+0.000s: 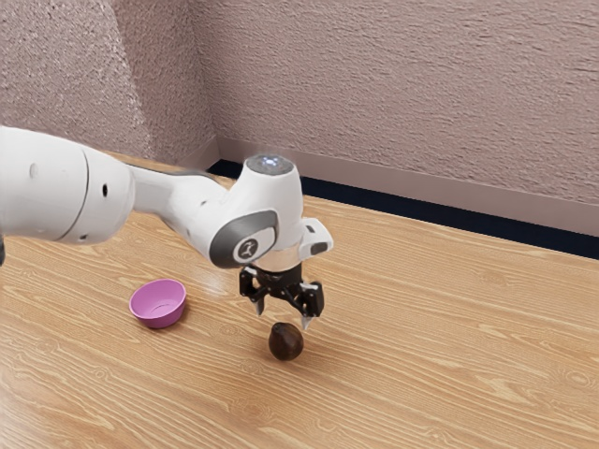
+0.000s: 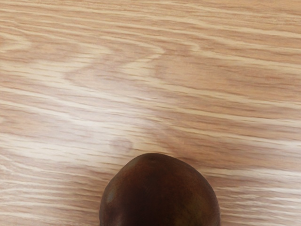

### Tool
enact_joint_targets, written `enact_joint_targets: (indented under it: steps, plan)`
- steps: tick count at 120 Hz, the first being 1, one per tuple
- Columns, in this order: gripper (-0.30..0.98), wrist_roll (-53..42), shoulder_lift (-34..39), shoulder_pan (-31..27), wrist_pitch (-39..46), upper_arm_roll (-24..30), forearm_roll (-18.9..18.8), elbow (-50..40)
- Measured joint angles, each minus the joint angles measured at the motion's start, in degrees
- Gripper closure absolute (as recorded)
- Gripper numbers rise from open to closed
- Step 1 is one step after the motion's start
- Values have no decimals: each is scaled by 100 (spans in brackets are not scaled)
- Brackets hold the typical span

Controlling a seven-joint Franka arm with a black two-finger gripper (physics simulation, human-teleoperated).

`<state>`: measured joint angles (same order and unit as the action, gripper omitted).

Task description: Place the pear in the bowl.

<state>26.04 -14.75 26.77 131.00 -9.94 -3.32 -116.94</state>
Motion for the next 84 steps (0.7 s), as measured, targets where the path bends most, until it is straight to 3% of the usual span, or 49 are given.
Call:
enact_joint_targets:
  steps: [50, 84]
  plan:
    - [3, 588, -478, 28, 234, 25, 276, -7]
    - [12, 804, -489, -19, 362, 41, 329, -118]
